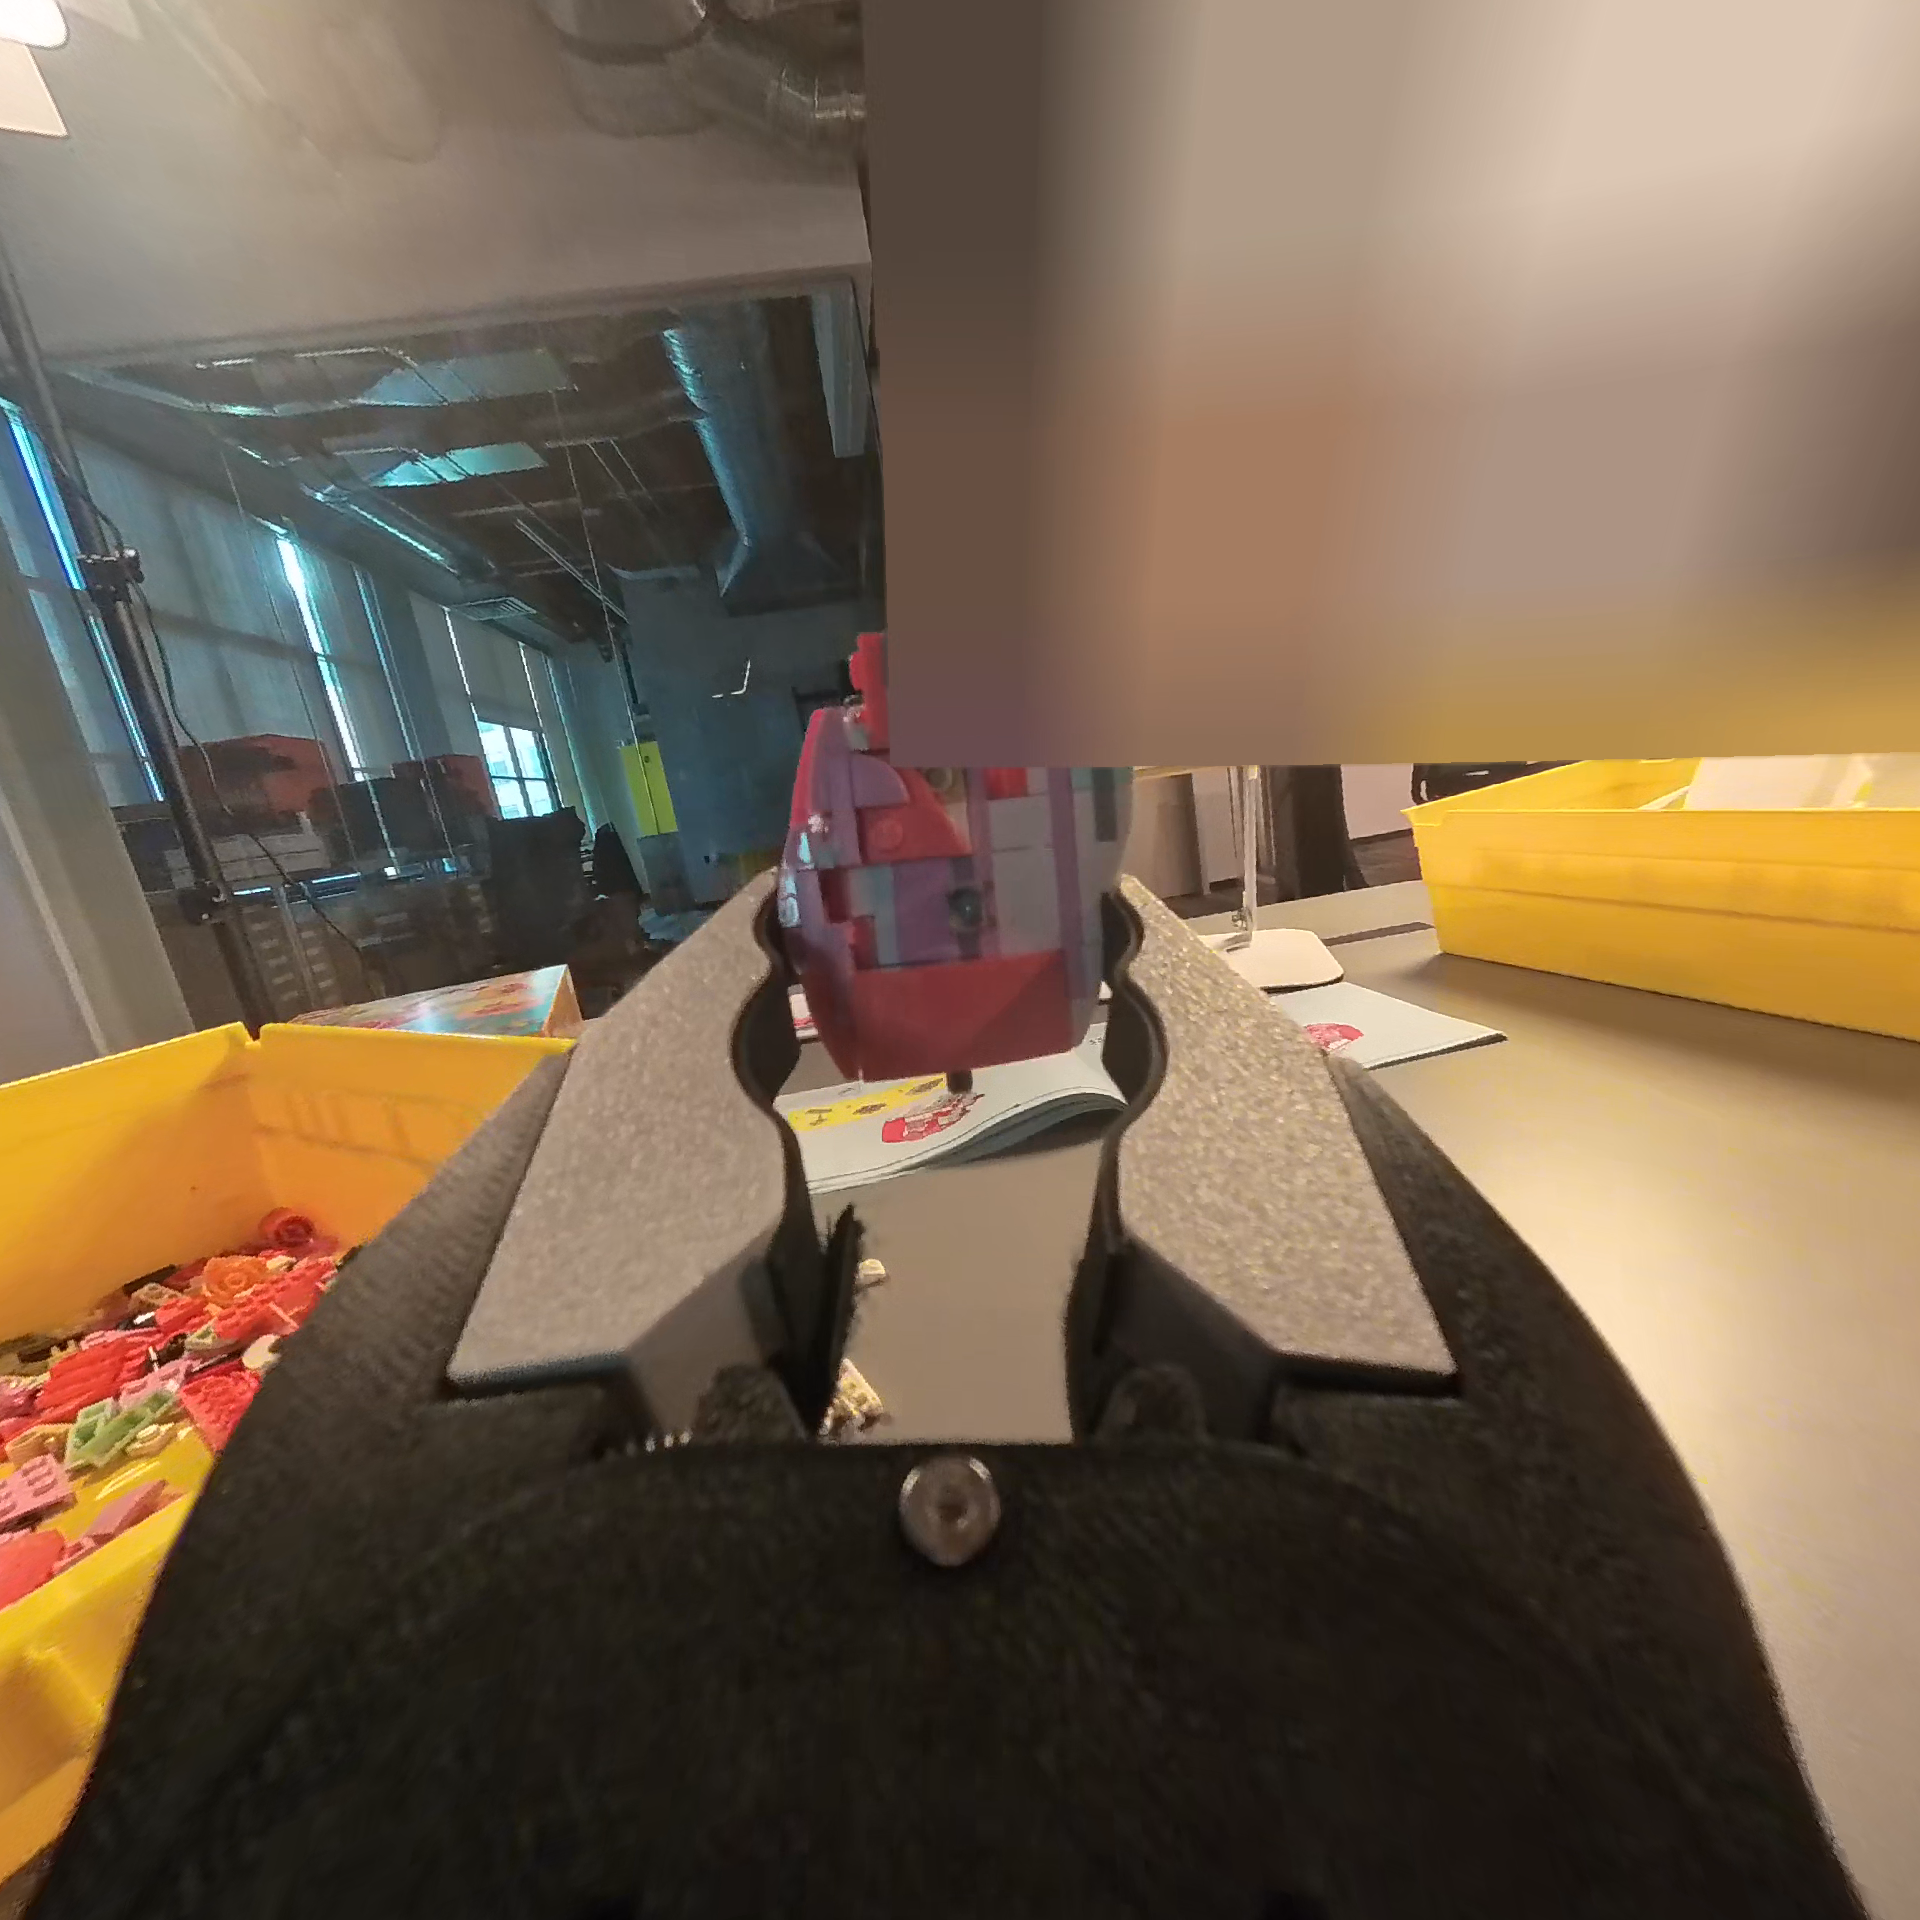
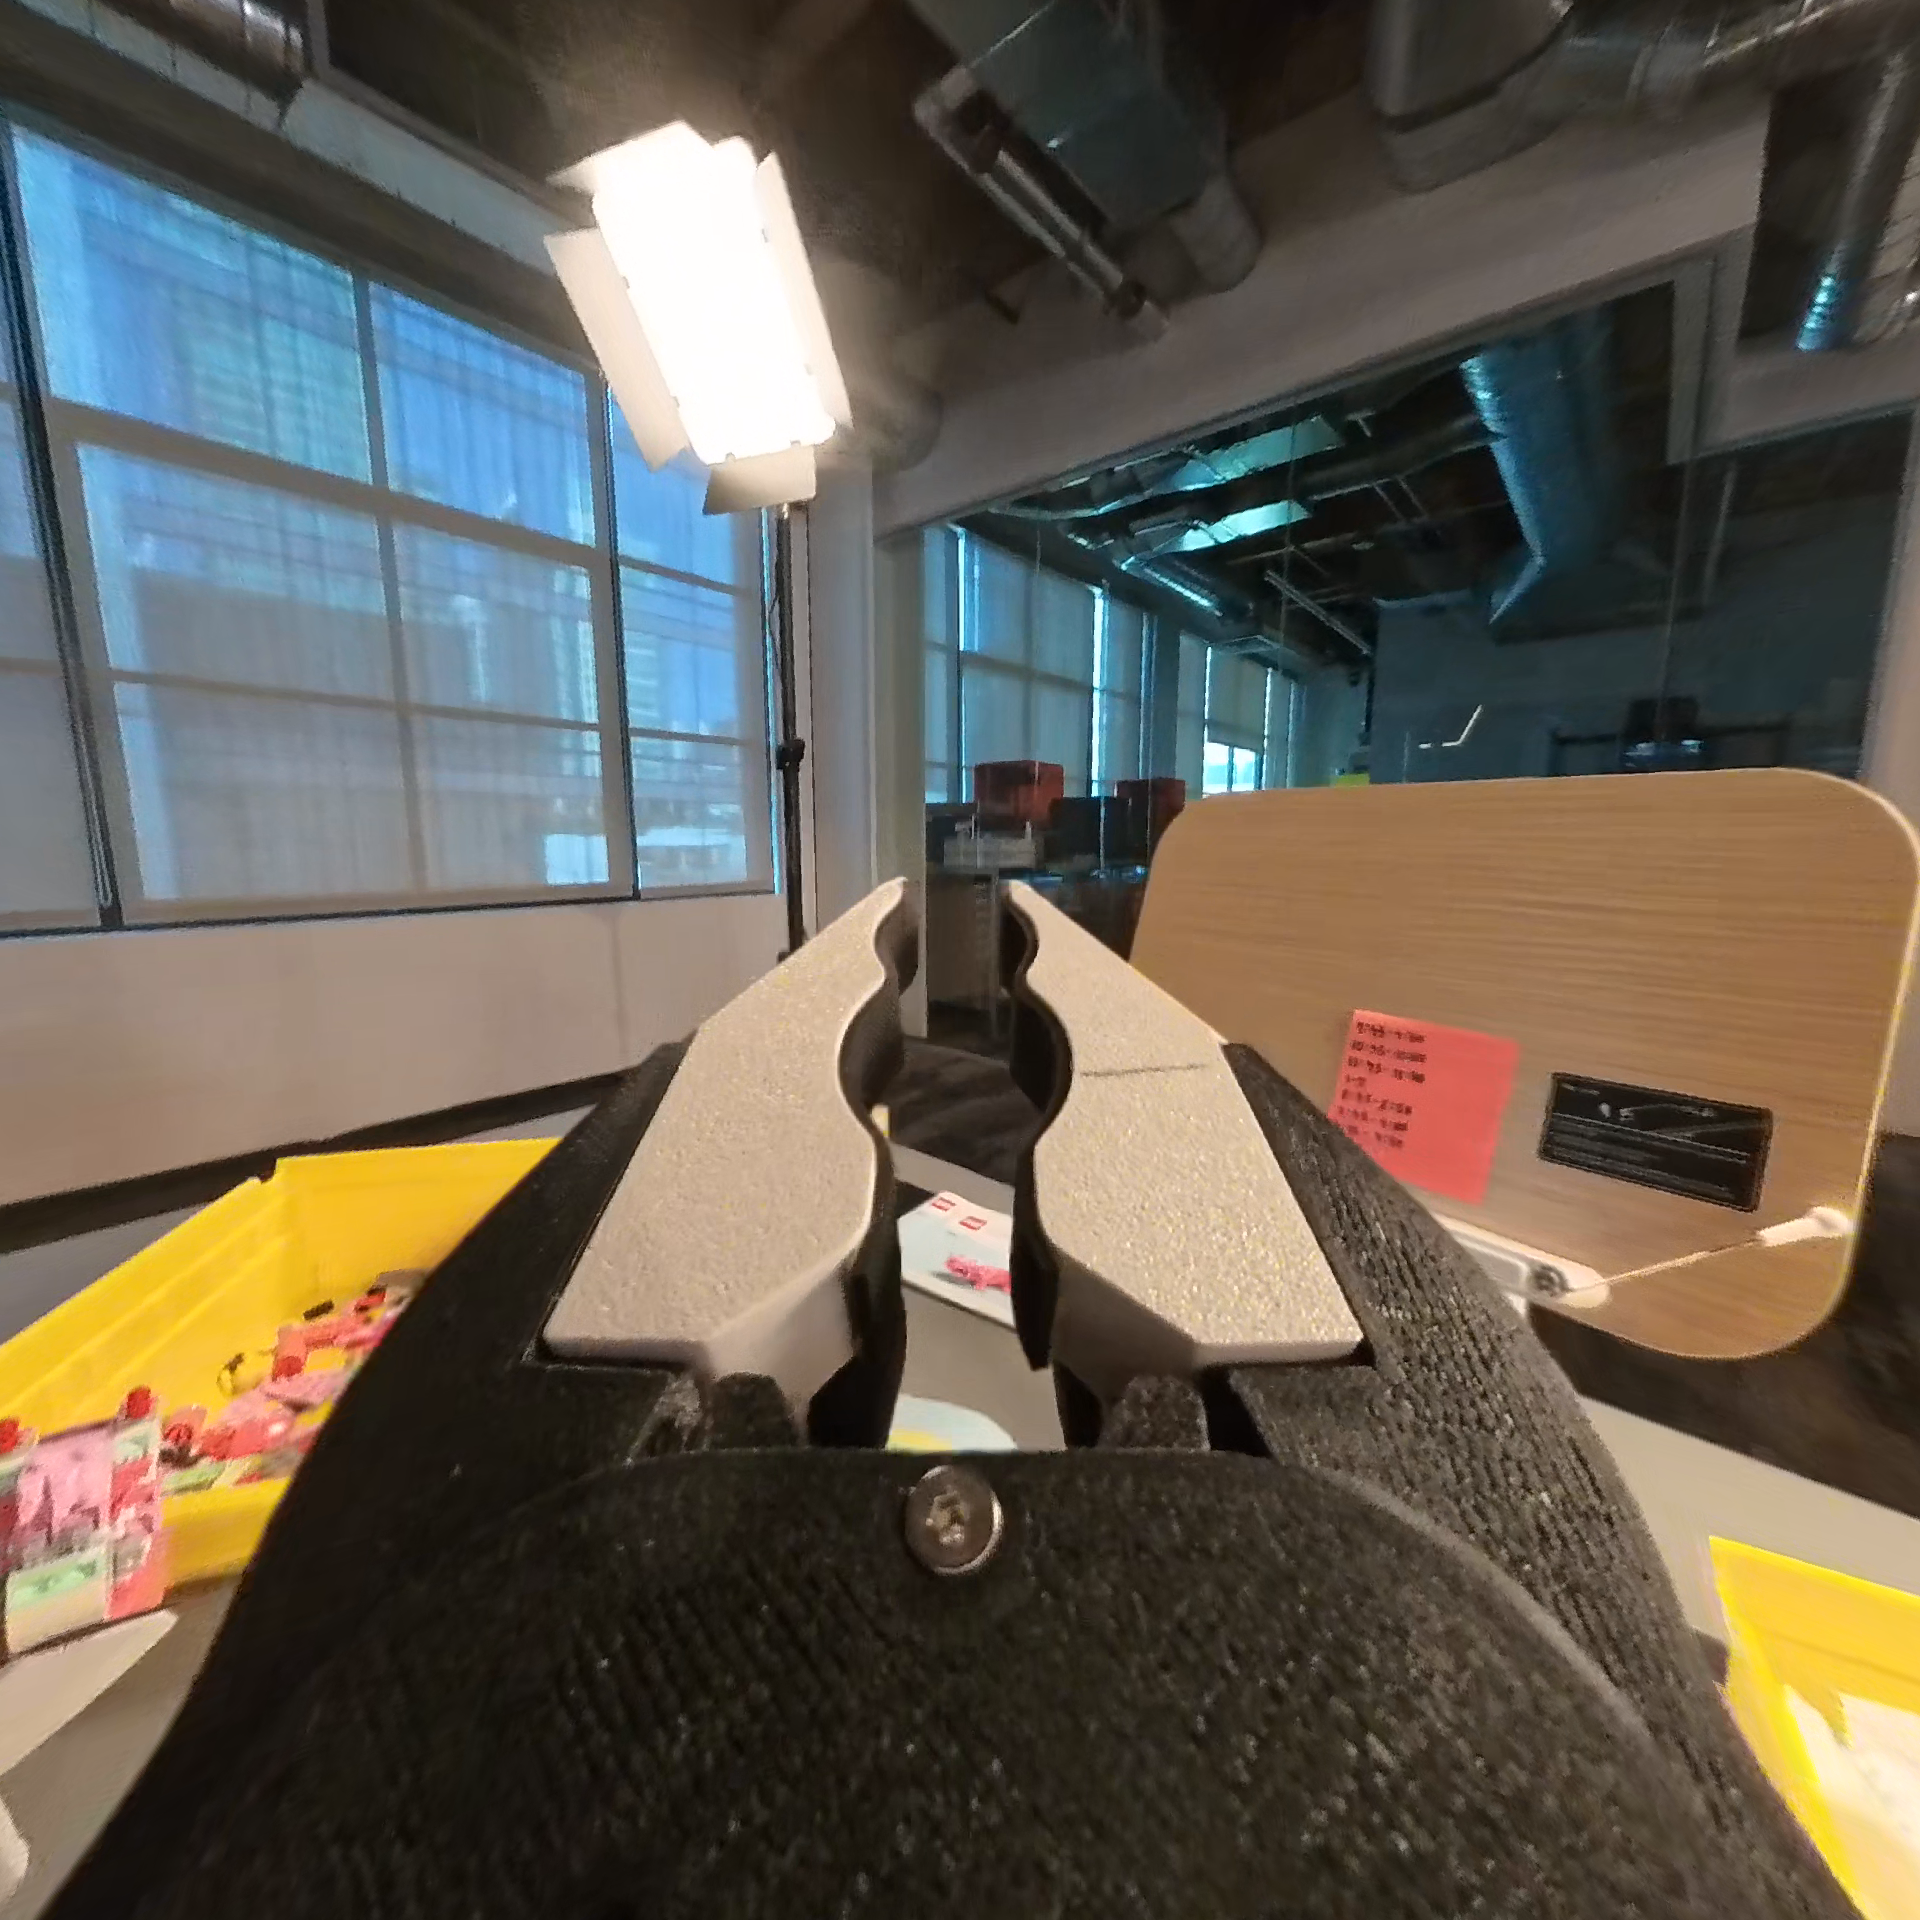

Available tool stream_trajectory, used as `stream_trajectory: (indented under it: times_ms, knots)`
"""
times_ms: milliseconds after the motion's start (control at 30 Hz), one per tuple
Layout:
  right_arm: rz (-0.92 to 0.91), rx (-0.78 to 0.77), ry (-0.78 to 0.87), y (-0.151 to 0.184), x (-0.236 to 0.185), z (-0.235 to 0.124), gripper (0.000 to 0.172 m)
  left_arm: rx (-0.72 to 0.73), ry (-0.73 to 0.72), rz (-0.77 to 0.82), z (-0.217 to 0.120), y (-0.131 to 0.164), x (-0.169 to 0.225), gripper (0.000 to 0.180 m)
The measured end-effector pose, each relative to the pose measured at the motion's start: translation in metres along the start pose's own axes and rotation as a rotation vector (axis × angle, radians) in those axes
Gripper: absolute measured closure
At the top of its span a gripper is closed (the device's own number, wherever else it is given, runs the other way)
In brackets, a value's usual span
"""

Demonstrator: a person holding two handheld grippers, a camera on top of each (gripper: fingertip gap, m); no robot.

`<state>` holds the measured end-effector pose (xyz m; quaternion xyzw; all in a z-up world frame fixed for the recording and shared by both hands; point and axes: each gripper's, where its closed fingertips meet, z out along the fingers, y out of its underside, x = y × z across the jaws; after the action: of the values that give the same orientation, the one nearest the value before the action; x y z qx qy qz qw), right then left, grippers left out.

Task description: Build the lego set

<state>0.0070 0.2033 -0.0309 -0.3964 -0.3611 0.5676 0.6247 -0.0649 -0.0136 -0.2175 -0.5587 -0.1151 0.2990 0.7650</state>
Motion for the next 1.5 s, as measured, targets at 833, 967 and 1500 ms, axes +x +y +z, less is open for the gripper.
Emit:
stream_trajectory:
  times_ms: [833, 967, 1500]
  knots:
    - [-0.008, -0.057, -0.096, 0.016, -0.026, 0.010, 0.160, -0.009, 0.003, -0.004, 0.000, 0.001, -0.001, 0.123]
    - [-0.013, -0.096, -0.215, 0.023, -0.048, 0.012, 0.159, 0.005, 0.002, 0.031, -0.001, -0.002, 0.002, 0.123]
    - [0.022, -0.757, -0.969, 0.144, -0.229, -0.038, 0.149, 0.025, -0.052, 0.111, -0.004, -0.007, -0.001, 0.124]
